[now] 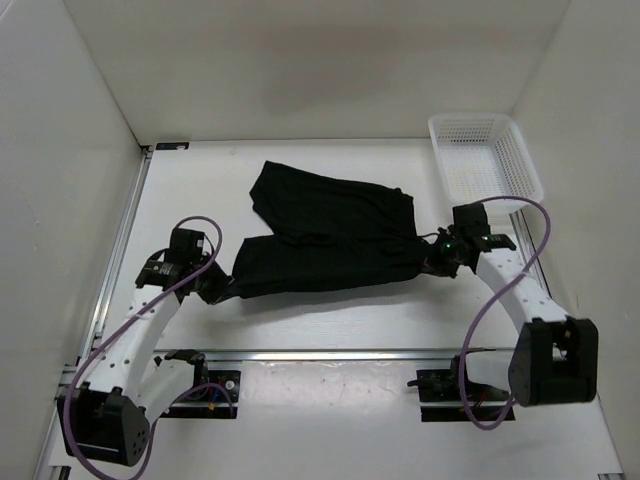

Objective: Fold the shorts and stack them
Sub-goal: Fold the shorts

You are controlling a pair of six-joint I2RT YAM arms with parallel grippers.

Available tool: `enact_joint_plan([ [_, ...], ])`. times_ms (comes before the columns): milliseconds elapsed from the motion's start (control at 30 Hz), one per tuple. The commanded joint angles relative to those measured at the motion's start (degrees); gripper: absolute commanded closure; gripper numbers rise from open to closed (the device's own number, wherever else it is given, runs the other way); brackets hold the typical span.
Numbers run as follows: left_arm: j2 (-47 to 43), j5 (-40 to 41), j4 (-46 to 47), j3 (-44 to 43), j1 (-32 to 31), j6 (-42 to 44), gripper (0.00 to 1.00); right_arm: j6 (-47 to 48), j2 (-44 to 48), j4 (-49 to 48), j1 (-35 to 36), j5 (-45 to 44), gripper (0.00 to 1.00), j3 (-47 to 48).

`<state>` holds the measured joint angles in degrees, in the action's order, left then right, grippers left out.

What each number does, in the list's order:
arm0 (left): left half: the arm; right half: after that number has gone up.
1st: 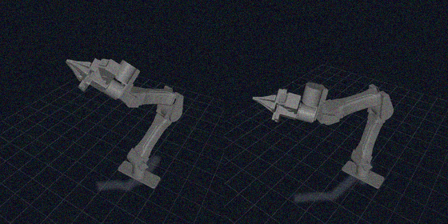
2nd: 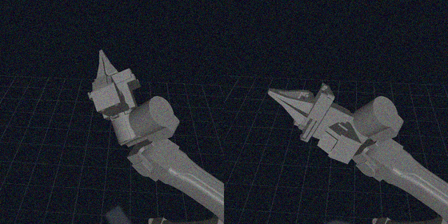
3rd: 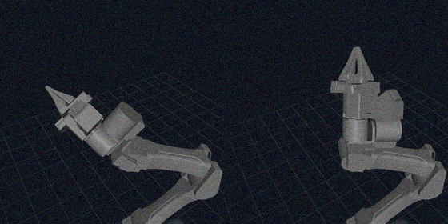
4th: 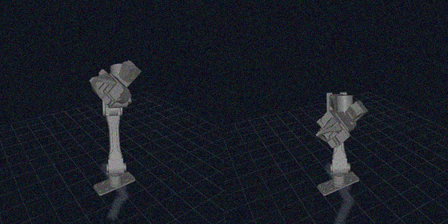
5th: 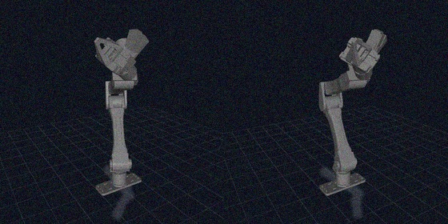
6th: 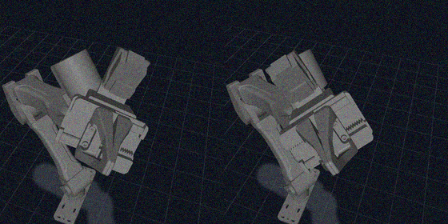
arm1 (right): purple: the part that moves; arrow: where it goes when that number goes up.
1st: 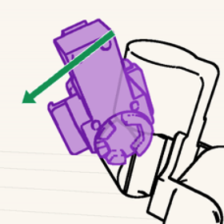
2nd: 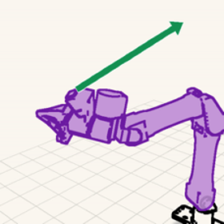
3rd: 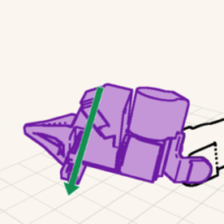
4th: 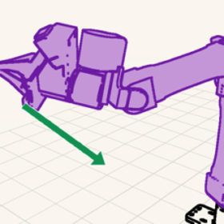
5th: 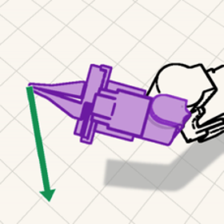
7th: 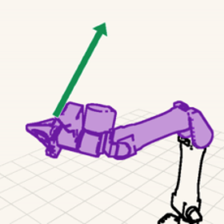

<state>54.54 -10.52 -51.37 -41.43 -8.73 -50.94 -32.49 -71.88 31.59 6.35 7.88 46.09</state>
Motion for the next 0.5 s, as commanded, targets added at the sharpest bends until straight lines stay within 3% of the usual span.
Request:
enact_joint_plan([
  [0, -2.5, 3.0, -7.0, -4.6, 0.3, -0.8, 0.90, 1.7, 4.5, 8.5, -0.4, -2.4, 1.00, -0.8],
  [200, 4.7, 5.9, -7.6, -18.8, 0.3, 3.8, 0.90, 1.2, 9.3, 13.8, -0.4, -4.9, 1.00, 1.2],
  [467, 34.9, 9.3, -5.8, -50.5, 1.3, 10.0, 0.90, 0.7, -3.0, 12.1, -0.4, -8.1, 1.00, 18.6],
])
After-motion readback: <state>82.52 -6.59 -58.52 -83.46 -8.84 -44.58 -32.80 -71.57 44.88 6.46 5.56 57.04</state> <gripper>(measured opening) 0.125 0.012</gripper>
